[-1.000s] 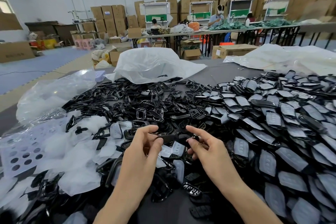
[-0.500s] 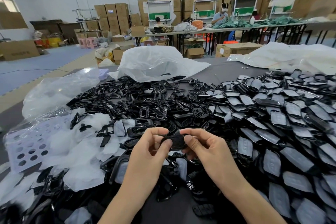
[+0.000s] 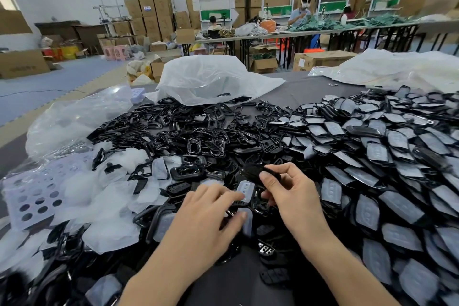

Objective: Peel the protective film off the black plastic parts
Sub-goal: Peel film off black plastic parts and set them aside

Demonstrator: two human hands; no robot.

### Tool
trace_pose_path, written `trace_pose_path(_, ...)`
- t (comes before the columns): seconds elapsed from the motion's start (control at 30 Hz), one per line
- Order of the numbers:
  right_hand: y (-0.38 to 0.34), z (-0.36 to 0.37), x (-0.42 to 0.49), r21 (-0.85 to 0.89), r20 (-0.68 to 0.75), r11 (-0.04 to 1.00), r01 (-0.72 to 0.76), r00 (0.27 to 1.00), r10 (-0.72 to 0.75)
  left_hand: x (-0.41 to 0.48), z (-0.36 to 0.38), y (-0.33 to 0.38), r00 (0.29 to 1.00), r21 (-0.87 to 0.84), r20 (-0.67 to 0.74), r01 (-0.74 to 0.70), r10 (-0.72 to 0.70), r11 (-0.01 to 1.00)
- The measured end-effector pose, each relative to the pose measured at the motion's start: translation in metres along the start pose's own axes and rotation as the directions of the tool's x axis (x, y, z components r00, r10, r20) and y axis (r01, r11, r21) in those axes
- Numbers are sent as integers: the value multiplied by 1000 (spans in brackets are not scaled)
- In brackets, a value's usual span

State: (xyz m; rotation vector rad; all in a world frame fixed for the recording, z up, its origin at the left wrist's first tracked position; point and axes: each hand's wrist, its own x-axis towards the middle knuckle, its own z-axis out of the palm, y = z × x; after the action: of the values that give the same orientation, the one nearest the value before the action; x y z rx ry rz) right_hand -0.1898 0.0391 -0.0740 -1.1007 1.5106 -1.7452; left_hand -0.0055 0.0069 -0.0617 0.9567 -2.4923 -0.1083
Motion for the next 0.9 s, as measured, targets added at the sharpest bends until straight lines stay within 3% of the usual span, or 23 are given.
trace_pose_path(0.17, 2, 2, -2, -11, -21, 1000, 7, 1000, -8, 1, 13, 10, 999, 147, 37, -30, 24, 989)
trace_pose_path(0.37, 3, 2, -2, -46, -16, 999, 15, 1000, -16, 2, 19, 5, 998, 124, 44, 43, -49, 991)
trace_pose_path(0.53, 3, 1, -3, -43, -19, 999, 3, 1000, -4, 8, 13, 9, 997, 179, 71, 6, -19, 984)
trace_pose_path(0.63, 4, 1, -2, -41, -16, 999, 7, 1000, -8, 4, 11, 8, 999, 74, 22, 36, -37, 997)
trace_pose_path(0.77, 0, 1, -4, 38, 2, 999, 1, 1000, -1, 1, 9, 9, 987, -154, -144, 51, -74, 987)
trace_pose_path(0.9, -7, 3, -7, 234, 91, 969, -78, 994, 58, 7, 3, 16, 933, -497, -214, 152, -291, 854)
